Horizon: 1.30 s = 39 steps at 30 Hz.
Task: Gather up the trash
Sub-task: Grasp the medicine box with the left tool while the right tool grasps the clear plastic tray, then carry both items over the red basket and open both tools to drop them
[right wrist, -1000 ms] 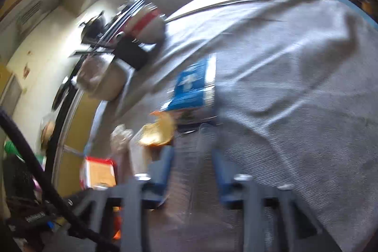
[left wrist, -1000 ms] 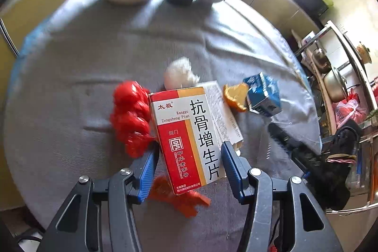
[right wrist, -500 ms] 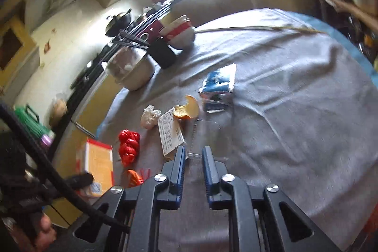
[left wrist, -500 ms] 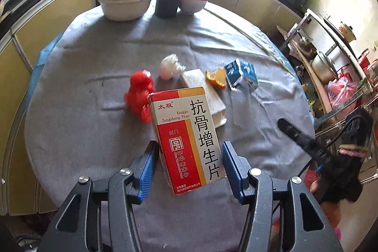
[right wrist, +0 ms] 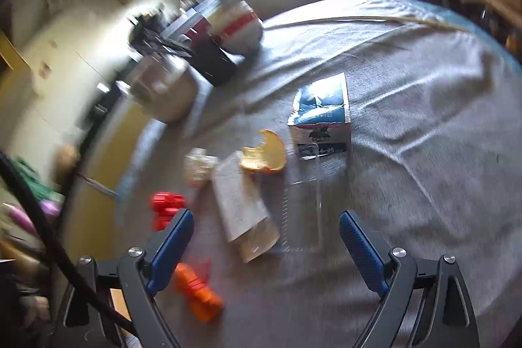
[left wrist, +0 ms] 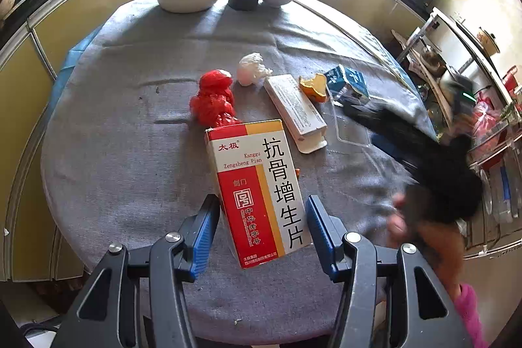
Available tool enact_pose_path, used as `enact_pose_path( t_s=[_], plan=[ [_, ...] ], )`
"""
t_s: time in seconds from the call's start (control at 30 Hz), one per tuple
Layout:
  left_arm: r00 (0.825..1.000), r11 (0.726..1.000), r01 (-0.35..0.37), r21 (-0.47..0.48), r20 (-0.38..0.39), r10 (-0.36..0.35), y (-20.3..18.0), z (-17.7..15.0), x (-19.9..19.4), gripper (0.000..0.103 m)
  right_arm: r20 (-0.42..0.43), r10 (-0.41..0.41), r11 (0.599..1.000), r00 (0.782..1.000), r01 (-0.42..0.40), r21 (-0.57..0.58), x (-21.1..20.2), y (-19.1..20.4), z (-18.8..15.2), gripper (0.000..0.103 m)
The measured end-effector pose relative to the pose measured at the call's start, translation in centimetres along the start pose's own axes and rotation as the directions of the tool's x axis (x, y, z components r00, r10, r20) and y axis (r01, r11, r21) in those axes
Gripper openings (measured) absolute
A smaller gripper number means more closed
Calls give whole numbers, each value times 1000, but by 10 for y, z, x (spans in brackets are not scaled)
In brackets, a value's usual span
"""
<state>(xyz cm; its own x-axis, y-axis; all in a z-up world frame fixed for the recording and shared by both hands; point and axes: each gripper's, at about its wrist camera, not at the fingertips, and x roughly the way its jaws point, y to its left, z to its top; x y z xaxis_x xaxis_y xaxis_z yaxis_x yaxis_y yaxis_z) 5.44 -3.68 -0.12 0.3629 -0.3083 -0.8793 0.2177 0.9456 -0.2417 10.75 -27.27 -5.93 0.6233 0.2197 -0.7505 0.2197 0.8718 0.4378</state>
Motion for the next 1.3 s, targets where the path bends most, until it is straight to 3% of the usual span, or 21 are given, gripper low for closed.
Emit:
enact_pose_path(
  t_s=[0.03,0.07,0.1,0.23,0.43,0.77,0.9,1.0,1.3],
  plan=[
    [1000,1000,-2,2,0,2,0,-1,-1,56,-33,-51,998,998,50,-24,15,5,0,88],
    [1000,1000,-2,2,1,2,0,-1,-2,56,-57,-64,997,996,62,-38,22,6,-1,63],
    [1000,1000,-2,2,1,2,0,-1,-2,56,-84,-77,996,993,73,-53,30,7,-3,58],
    [1000,1000,-11,1,9,11,1,-3,-6,56,-28,-76,993,997,73,-89,12,7,-9,55],
    [1000,999,9,34,4,-10,-17,-10,-8,56,60,-12,998,998,15,-55,-57,-28,-24,55],
    [995,974,100,202,-48,-92,-97,-39,-5,56,158,66,993,985,-80,83,-163,-110,-81,55],
    [980,943,193,270,-101,-172,-132,-52,2,56,187,46,987,981,-74,145,-196,-148,-104,56],
    [952,901,294,320,-182,-245,-165,-66,15,56,210,17,977,978,-61,205,-219,-181,-120,56],
    [893,772,430,468,-347,-287,-263,-112,48,57,229,-77,913,970,-24,407,-269,-270,-172,59]
  ],
)
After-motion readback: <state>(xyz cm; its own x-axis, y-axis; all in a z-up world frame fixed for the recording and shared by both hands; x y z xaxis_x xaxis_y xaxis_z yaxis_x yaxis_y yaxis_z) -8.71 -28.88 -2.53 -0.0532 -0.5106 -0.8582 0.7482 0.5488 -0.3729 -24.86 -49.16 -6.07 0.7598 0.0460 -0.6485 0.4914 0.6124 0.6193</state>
